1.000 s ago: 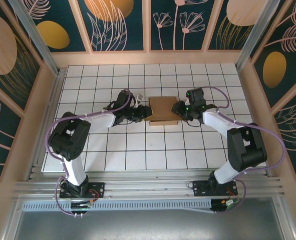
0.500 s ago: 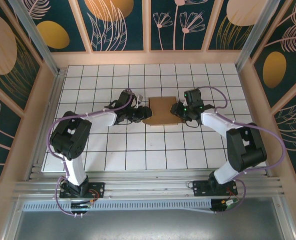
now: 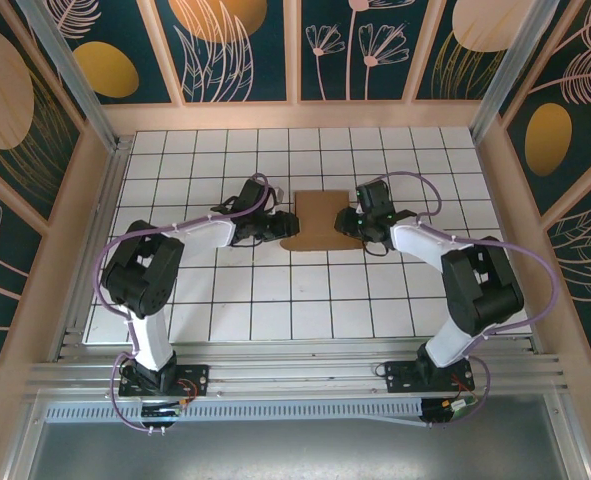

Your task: Fold the paper box

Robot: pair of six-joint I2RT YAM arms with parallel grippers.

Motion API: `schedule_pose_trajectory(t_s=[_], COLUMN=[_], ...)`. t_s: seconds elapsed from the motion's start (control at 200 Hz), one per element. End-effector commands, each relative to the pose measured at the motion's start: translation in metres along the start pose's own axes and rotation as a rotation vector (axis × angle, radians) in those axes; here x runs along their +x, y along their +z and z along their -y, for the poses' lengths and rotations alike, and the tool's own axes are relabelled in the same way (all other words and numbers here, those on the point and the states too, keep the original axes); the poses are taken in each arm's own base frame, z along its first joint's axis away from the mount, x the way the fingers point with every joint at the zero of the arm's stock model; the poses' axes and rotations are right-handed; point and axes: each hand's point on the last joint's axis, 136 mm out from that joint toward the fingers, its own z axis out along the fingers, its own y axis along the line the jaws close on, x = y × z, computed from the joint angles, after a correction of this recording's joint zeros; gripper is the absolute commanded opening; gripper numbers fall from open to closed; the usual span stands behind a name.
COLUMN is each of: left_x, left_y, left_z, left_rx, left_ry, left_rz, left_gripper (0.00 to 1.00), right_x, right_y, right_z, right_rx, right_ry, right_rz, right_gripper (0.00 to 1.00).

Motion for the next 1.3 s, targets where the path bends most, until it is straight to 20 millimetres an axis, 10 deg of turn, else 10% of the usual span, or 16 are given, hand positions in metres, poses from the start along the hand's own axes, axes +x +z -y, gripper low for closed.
schedule_pose_trajectory(t_s=[0.0, 0.21, 0.415, 0.681, 0.986, 1.296], left_x=[0.020, 0.022, -0.015, -0.026, 0.004, -0.036], left_y=[0.012, 0.010, -0.019, 0.003, 0.025, -0.001], left_z=[-0.026, -0.029, 0.002, 0.004, -0.024, 0.005], left_rx=[-0.079, -0.095, -0.073, -0.062, -0.077, -0.063], left_ry=[0.019, 0.037, 0.101, 0.126, 0.079, 0.113], left_rz=[-0.055, -0.056, 0.062, 0.054, -0.021, 0.112], left_gripper=[0.32, 0.28, 0.53, 0.62, 0.42, 0.67], right_x=[0.030, -0.001, -0.042, -0.013, 0.021, -0.030], right_y=[0.016, -0.010, -0.030, 0.011, 0.031, 0.002], right_z=[0.023, -0.009, -0.013, 0.006, 0.040, 0.010], right_rx=[0.129, 0.049, 0.036, 0.013, 0.104, 0.006], right_ry=[-0.062, -0.066, -0.054, -0.030, -0.021, 0.009], right_rz=[-0.068, 0.006, 0.117, -0.005, -0.057, 0.072], right_gripper=[0.39, 0.47, 0.54, 0.45, 0.29, 0.43])
